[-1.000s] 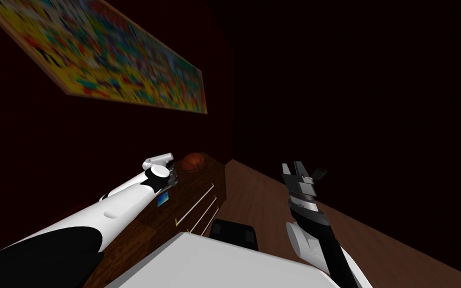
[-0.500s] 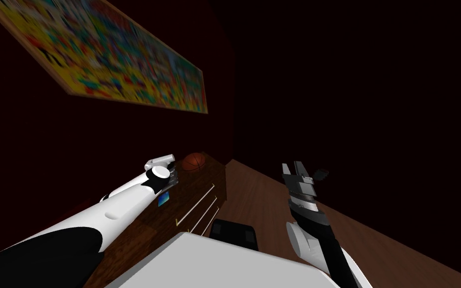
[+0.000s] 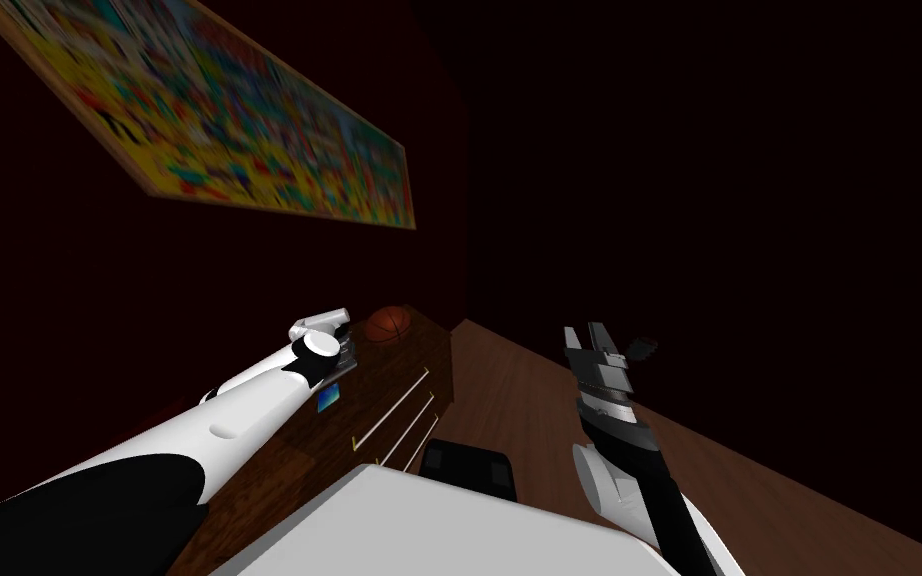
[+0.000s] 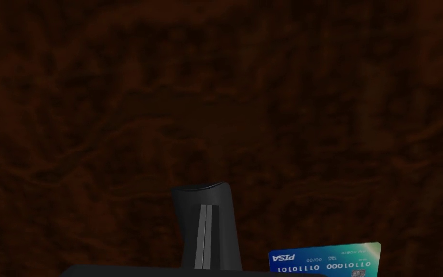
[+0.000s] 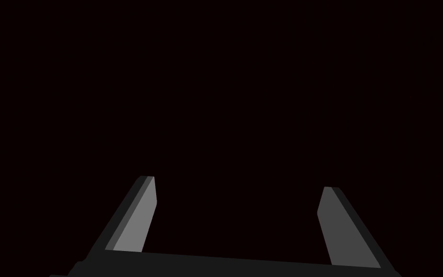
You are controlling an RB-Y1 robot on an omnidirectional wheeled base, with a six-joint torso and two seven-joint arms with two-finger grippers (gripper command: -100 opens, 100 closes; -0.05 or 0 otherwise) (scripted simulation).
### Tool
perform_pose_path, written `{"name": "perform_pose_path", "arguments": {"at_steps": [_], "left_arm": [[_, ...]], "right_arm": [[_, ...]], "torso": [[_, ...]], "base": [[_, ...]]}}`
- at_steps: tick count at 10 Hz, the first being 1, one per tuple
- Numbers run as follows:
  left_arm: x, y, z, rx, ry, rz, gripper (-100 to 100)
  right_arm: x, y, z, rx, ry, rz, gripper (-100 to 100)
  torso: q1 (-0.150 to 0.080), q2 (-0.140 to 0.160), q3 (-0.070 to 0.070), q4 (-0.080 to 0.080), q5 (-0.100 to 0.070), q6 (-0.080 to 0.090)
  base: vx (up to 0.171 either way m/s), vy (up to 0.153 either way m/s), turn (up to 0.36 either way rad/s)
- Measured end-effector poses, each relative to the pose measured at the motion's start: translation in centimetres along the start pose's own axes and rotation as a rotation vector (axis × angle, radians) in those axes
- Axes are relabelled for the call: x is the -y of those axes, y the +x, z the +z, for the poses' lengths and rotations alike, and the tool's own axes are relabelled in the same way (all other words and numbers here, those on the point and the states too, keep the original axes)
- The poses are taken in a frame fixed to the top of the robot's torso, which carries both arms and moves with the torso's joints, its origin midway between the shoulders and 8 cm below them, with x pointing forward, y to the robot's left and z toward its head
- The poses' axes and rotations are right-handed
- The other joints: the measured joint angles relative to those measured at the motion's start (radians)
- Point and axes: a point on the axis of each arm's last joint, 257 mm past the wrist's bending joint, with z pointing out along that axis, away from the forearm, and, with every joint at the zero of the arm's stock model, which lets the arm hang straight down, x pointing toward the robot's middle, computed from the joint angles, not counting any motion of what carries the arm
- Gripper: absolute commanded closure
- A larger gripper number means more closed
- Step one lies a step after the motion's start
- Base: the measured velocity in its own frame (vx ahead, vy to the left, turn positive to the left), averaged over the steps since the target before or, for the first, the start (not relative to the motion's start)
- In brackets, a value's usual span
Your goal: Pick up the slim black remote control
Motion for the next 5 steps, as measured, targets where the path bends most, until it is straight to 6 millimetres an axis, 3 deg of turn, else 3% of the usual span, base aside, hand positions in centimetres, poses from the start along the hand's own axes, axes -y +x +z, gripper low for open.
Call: {"name": "perform_pose_path", "arguments": {"at_steps": [2,5], "left_arm": [[1.5,-0.5,-1.6,-0.001,0.035,-0.004,-100],[3.3,-2.1,-4.0,0.008,0.087,-0.003,-100]], "right_arm": [[0.0,0.0,0.0,0.000,0.000,0.000,0],[0.0,0.0,0.0,0.000,0.000,0.000,0]], "torso": [[-0.003,0.001,0.001,0.000,-0.001,0.000],[-0.008,0.002,0.001,0.001,-0.002,0.000]], "base": [[-0.013,-0.040,0.003],[-0.030,-0.108,-0.014]]}}
